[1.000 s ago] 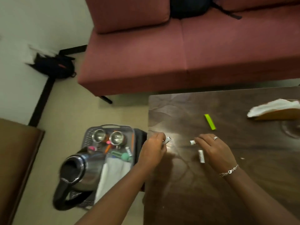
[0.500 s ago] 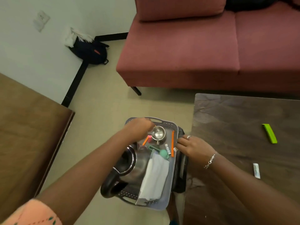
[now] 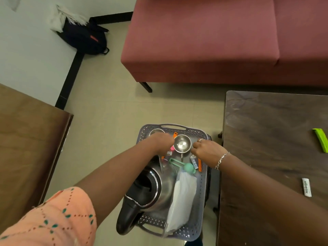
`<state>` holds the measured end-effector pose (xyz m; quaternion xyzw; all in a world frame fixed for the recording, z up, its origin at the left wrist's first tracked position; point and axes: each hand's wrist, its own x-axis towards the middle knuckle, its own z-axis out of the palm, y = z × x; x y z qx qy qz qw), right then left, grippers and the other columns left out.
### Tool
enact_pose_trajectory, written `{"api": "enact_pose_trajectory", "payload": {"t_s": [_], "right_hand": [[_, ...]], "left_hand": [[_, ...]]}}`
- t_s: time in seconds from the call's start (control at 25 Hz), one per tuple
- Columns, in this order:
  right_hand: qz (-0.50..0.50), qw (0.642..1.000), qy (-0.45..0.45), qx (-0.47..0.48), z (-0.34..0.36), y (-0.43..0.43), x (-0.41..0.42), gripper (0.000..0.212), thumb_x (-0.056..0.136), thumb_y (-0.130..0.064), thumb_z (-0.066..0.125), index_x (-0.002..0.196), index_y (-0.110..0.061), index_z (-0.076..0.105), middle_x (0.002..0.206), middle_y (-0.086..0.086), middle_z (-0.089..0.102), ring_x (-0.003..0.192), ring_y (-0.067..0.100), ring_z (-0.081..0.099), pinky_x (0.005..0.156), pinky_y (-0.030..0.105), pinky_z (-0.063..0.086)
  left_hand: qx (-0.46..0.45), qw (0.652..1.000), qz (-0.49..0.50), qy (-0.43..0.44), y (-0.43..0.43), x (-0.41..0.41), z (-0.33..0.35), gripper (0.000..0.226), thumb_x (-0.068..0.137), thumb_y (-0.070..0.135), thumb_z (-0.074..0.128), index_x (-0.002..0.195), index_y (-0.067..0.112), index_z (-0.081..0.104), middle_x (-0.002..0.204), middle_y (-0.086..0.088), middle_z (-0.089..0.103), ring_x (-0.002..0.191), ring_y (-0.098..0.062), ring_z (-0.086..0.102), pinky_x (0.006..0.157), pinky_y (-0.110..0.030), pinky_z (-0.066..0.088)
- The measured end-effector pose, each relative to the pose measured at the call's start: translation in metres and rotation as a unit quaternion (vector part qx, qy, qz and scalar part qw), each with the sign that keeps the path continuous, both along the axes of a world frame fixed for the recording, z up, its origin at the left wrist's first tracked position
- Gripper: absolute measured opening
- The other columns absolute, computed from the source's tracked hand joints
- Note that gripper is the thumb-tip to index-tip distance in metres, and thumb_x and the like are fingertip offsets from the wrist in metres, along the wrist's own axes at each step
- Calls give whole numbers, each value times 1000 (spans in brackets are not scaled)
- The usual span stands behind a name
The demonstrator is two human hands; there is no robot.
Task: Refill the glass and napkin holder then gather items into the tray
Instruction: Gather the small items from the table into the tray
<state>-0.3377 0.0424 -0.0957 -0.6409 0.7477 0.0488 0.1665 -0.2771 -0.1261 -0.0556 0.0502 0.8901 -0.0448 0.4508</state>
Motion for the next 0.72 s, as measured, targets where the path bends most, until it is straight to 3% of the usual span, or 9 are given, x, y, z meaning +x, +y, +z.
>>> {"api": "enact_pose_trajectory", "payload": {"t_s": [0.04,0.12,0.24,0.52,0.6,0.64,0.72], "right_hand": [[-12,999,-4,38,-4,-1,2,22,84,6,50,103,-1,58,101,15,61,94,31,56,73,37,49],[-26,995,-22,93,-10,-3,6,27,88,6,41,110,-1,55,111,15,56,104,30,51,79,38,46],[-30,992,-34,120,-15,-5,12,25,87,5,45,107,-2,57,111,14,56,104,30,51,79,39,48],[-52,990,-22,129,-16,-8,13,25,86,6,43,104,0,59,111,15,57,103,29,52,74,36,43],[-44,996,-2,73,-14,-6,13,17,81,2,54,95,0,63,101,14,61,93,29,57,70,35,46],[-35,999,21,18,-15,-4,12,13,69,-1,69,82,-1,66,86,12,64,78,28,61,60,31,48],[-34,998,18,-39,-15,3,13,31,34,-1,85,54,-7,62,56,6,59,46,23,55,39,24,44]], "left_hand": [[5,1000,3,-9,-1,-1,-6,7,81,5,56,81,0,60,66,-8,51,96,-34,61,75,-41,49],[8,1000,0,-23,-5,-2,-16,14,81,5,56,92,0,63,75,-9,59,95,-32,61,70,-39,47],[23,999,7,-28,-13,2,-30,15,80,5,58,93,5,65,97,-13,66,95,-29,61,73,-35,46],[53,996,69,-17,-12,10,-31,20,87,10,49,94,-3,62,102,-22,65,97,-35,58,77,-38,44],[40,996,78,6,-9,9,-23,19,84,6,48,94,-1,62,102,-20,66,96,-34,59,75,-37,46],[27,996,83,25,-6,7,-16,18,82,4,48,94,1,61,101,-18,66,95,-33,60,73,-37,46],[3,993,95,70,3,1,0,18,82,2,49,96,6,60,101,-14,66,94,-31,61,68,-36,44]]}}
